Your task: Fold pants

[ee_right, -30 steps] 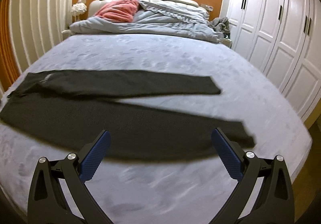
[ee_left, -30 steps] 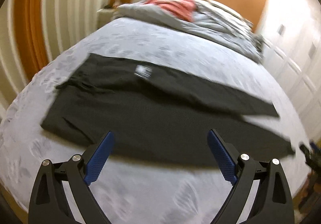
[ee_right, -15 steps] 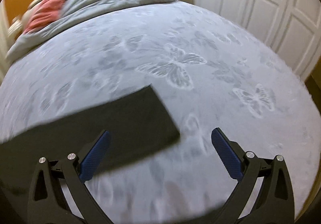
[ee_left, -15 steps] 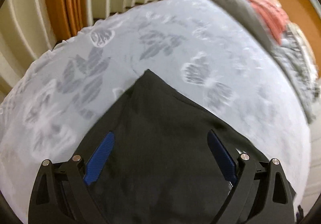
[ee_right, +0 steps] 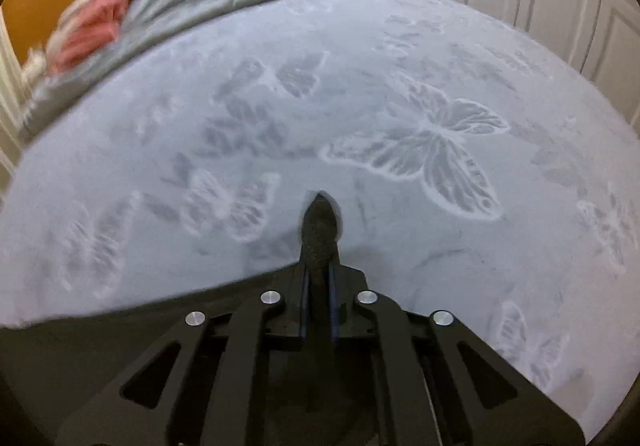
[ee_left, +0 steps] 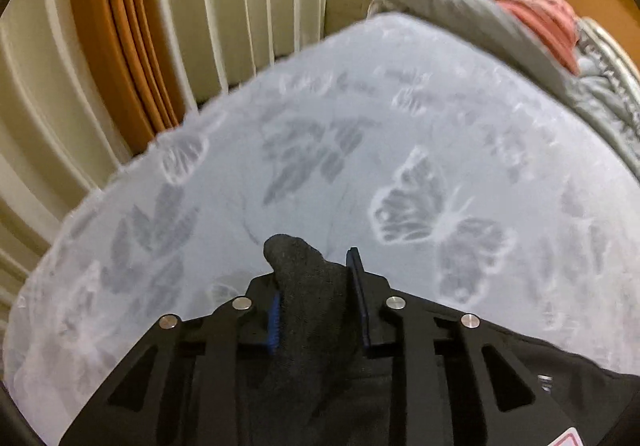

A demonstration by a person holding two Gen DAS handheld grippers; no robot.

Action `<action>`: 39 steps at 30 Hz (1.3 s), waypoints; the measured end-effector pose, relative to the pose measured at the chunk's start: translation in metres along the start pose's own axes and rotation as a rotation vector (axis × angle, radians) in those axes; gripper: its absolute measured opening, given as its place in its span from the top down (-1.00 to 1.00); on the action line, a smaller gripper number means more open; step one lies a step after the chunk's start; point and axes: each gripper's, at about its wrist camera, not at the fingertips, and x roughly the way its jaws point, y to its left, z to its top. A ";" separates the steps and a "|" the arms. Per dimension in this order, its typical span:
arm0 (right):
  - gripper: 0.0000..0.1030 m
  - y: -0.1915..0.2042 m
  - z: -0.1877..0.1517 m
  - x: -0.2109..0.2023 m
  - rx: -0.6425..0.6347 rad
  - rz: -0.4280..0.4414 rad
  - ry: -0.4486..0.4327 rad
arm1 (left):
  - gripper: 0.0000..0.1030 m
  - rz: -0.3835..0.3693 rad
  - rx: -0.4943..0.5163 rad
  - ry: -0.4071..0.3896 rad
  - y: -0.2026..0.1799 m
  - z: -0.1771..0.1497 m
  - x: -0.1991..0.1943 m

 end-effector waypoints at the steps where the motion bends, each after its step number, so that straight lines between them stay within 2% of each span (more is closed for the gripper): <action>1: 0.89 0.000 0.003 -0.013 -0.017 0.005 -0.031 | 0.56 -0.026 -0.009 -0.026 0.003 0.002 -0.018; 4: 0.89 -0.004 0.012 -0.080 -0.079 0.042 -0.157 | 0.57 -0.115 -0.026 -0.081 0.017 0.005 -0.073; 7: 0.89 -0.013 0.006 -0.146 -0.168 0.074 -0.275 | 0.57 -0.200 -0.011 -0.131 0.040 -0.006 -0.140; 9: 0.88 -0.026 -0.012 -0.188 -0.240 0.062 -0.339 | 0.57 -0.230 0.014 -0.151 0.056 -0.026 -0.178; 11: 0.87 -0.044 -0.039 -0.216 -0.302 0.033 -0.365 | 0.57 -0.248 0.035 -0.144 0.077 -0.057 -0.207; 13: 0.79 -0.063 -0.070 -0.225 -0.330 0.010 -0.345 | 0.54 -0.237 0.053 -0.118 0.089 -0.088 -0.217; 14: 0.74 -0.078 -0.092 -0.225 -0.323 0.003 -0.307 | 0.49 -0.226 0.064 -0.095 0.099 -0.109 -0.219; 16: 0.15 -0.102 -0.125 -0.216 -0.286 -0.046 -0.239 | 0.29 -0.207 0.078 -0.057 0.113 -0.140 -0.213; 17: -0.44 -0.108 -0.139 -0.213 -0.265 -0.078 -0.220 | 0.07 -0.206 0.062 -0.017 0.124 -0.161 -0.207; 18: -0.59 -0.121 -0.159 -0.213 -0.229 -0.099 -0.211 | 0.03 -0.214 0.034 0.012 0.134 -0.175 -0.201; 21: -0.58 -0.145 -0.191 -0.220 -0.119 -0.061 -0.166 | -0.02 -0.278 -0.118 0.093 0.168 -0.201 -0.197; 25: -0.58 -0.160 -0.210 -0.246 -0.011 0.024 -0.129 | -0.24 -0.402 -0.356 0.126 0.198 -0.213 -0.209; 27: -0.58 -0.150 -0.208 -0.257 0.006 0.043 -0.117 | -0.36 -0.435 -0.420 0.155 0.194 -0.210 -0.209; 29: -0.61 -0.145 -0.209 -0.264 0.032 0.077 -0.101 | -0.63 -0.454 -0.458 0.204 0.182 -0.206 -0.201; 32: -0.62 -0.132 -0.206 -0.260 0.120 0.125 -0.036 | -0.66 -0.487 -0.557 0.327 0.157 -0.213 -0.169; 33: -0.62 -0.128 -0.207 -0.257 0.148 0.144 -0.018 | -0.63 -0.499 -0.577 0.344 0.153 -0.216 -0.161; 34: -0.62 -0.122 -0.206 -0.251 0.177 0.165 0.006 | -0.20 -0.497 -0.591 0.349 0.148 -0.217 -0.152; 35: -0.61 -0.119 -0.207 -0.247 0.188 0.174 0.016 | 0.54 -0.484 -0.588 0.349 0.145 -0.217 -0.147; 36: -0.59 -0.114 -0.206 -0.242 0.196 0.186 0.027 | 0.85 -0.460 -0.548 0.353 0.141 -0.215 -0.141; 37: -0.54 -0.111 -0.206 -0.239 0.198 0.179 0.033 | 0.97 -0.446 -0.517 0.345 0.139 -0.213 -0.139; 39: -0.38 -0.101 -0.200 -0.228 0.187 0.156 0.057 | 0.97 -0.448 -0.507 0.322 0.142 -0.208 -0.137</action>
